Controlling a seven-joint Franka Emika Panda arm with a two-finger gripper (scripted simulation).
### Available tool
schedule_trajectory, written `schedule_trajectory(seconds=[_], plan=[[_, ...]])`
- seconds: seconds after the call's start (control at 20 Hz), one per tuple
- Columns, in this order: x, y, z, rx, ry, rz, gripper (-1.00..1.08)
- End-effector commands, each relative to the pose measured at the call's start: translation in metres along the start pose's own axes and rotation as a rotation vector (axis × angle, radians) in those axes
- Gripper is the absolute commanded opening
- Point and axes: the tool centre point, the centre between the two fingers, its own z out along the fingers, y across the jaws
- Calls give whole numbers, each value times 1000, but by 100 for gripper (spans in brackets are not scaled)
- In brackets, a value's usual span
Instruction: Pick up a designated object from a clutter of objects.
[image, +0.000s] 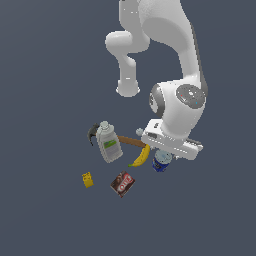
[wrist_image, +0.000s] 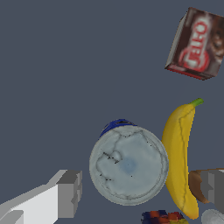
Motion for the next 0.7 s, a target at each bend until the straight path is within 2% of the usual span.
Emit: schedule_trajectory(seconds=[0.0, 0.35, 0.65], plan=[[-1, -3, 4, 1, 2, 11, 100], [-2, -4, 9, 1, 1, 11, 100], [-2, -4, 36, 1, 1, 13, 100]])
